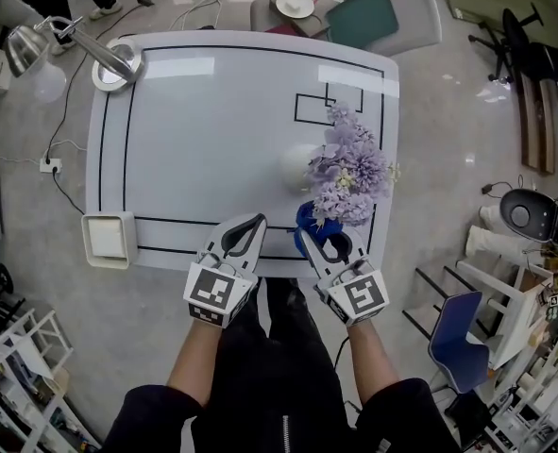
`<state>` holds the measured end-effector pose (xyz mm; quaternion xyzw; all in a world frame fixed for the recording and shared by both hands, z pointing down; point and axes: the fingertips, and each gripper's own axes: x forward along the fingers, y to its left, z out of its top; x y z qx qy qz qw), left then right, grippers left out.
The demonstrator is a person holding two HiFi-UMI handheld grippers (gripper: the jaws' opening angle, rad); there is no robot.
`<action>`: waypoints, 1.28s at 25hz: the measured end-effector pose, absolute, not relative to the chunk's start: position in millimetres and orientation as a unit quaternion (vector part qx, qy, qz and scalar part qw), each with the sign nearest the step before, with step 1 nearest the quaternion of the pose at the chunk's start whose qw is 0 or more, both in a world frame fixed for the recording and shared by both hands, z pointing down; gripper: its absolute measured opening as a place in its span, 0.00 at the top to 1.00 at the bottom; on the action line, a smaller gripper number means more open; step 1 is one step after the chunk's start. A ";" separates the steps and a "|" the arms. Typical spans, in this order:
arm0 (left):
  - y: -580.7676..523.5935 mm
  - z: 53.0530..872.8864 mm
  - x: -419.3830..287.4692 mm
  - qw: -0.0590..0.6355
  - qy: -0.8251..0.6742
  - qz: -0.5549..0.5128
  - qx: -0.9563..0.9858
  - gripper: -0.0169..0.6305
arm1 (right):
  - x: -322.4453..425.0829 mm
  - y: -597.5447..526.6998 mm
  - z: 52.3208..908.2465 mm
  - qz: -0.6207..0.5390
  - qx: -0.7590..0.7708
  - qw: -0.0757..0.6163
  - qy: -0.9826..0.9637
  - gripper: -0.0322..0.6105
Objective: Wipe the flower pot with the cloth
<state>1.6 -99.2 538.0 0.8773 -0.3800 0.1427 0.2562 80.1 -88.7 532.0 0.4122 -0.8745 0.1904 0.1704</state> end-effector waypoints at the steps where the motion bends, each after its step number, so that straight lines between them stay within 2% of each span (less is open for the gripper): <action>1: -99.6 538.0 -0.5 0.257 -0.382 0.142 0.876 0.96 | 71.3 -90.1 527.2 0.161 0.407 0.188 -0.879 0.77; 4: -100.2 538.1 -7.5 0.257 -0.388 0.138 0.874 0.96 | 61.3 -107.0 530.2 0.132 0.428 0.230 -0.864 0.77; 6: -100.8 537.6 -12.3 0.258 -0.394 0.137 0.872 0.96 | 61.9 -121.8 540.4 0.144 0.447 0.234 -0.851 0.77; 15: -103.0 543.9 -34.9 0.268 -0.416 0.130 0.859 0.96 | 86.0 -117.4 612.8 0.269 0.490 0.292 -0.776 0.77; 17: -104.9 543.8 -41.5 0.268 -0.420 0.129 0.857 0.96 | 74.3 -117.1 604.1 0.264 0.486 0.282 -0.784 0.77; 23: -112.9 546.4 -58.8 0.269 -0.429 0.127 0.853 0.96 | 21.9 -160.9 546.9 0.222 0.509 0.185 -0.811 0.77; 32: -116.2 548.8 -68.6 0.274 -0.426 0.131 0.853 0.96 | 43.2 -155.9 607.8 0.302 0.551 0.235 -0.742 0.77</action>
